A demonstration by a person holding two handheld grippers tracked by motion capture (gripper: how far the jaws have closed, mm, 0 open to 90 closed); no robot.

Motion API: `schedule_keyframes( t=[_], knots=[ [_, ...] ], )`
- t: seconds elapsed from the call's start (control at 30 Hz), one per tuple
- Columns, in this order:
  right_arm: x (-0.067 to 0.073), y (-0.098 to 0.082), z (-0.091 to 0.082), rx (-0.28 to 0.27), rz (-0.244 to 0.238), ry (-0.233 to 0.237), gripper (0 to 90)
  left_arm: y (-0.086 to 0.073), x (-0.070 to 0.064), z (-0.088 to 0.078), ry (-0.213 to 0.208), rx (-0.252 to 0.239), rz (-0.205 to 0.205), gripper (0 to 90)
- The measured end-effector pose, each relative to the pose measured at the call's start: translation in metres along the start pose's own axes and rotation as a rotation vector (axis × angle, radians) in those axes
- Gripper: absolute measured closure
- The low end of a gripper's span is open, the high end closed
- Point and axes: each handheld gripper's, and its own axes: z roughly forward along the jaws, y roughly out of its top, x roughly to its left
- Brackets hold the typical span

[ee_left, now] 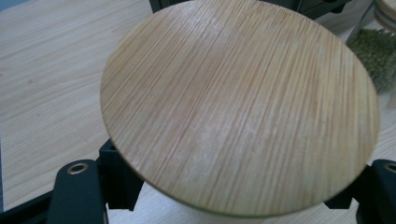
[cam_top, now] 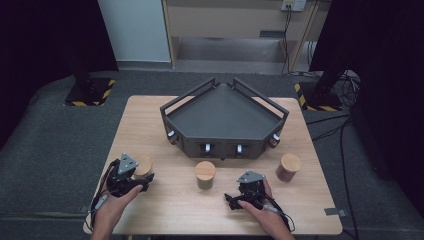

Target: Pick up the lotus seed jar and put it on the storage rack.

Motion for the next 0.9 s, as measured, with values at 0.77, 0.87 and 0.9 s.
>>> schedule_keyframes(
  t=[0.77, 0.87, 0.9],
  knots=[
    [0.0, 0.0, 0.0, 0.0, 0.0, 0.0, 0.8, 0.046, 0.003, 0.012, -0.044, 0.003, 0.068, 24.2],
    [0.0, 0.0, 0.0, 0.0, 0.0, 0.0, 0.8, 0.055, 0.002, 0.012, -0.047, 0.004, 0.079, 24.2],
    [0.0, 0.0, 0.0, 0.0, 0.0, 0.0, 0.8, 0.055, 0.002, 0.012, -0.047, 0.004, 0.079, 24.2]
  ],
)
